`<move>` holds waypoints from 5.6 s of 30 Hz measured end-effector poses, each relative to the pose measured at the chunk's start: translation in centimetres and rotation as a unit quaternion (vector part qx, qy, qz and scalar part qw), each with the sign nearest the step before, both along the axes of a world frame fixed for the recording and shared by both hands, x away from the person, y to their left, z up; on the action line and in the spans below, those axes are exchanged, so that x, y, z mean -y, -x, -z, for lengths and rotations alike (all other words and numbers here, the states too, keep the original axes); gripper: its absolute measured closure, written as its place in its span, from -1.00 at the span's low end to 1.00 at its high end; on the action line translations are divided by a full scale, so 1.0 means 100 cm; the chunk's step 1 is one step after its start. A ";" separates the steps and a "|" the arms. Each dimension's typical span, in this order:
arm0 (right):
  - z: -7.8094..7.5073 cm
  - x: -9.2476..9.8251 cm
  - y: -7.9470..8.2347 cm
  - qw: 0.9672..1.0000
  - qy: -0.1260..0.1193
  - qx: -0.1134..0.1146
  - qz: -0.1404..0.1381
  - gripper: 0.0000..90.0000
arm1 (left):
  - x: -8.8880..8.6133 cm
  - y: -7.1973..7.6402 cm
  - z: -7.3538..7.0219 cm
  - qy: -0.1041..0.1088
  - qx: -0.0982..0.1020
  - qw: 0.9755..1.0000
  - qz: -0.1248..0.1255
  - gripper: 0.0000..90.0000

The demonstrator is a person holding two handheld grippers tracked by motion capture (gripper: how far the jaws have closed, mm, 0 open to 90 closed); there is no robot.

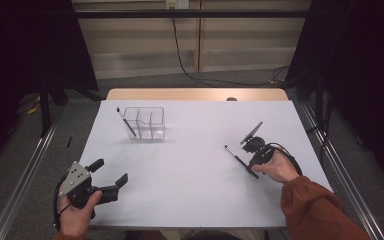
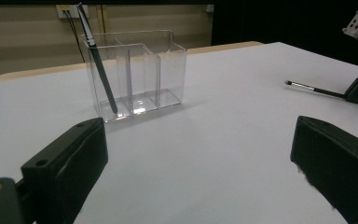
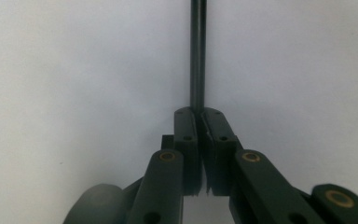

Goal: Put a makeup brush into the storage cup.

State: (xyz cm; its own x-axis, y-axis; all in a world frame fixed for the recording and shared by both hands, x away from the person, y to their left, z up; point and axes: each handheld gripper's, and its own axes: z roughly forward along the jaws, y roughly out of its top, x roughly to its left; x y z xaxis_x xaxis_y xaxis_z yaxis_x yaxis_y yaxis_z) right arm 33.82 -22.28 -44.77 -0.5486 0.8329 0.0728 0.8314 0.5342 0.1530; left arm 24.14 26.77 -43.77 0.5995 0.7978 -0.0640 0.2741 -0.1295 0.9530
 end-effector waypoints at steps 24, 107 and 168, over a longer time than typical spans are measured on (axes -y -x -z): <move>-0.007 0.014 0.012 0.994 -0.078 0.067 0.024 0.88 | 0.000 0.000 0.000 -0.001 0.001 1.000 -0.001 -0.91; -0.023 0.001 0.056 0.877 -0.349 0.329 -0.029 0.88 | 0.008 -0.002 -0.011 0.019 0.020 1.000 0.006 -0.91; -0.024 -0.078 0.052 0.862 -0.397 0.300 -0.102 0.88 | 0.127 -0.039 -0.043 0.025 0.042 0.990 0.134 -0.92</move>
State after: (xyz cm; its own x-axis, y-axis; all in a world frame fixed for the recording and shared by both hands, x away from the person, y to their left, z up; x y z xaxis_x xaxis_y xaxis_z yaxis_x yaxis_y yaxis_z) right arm 28.61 -14.48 -42.41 -0.8145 0.5338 0.2273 0.3770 0.1892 0.9067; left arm 28.00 14.09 -39.49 0.7936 0.6071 -0.0392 0.1549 -0.1394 0.9780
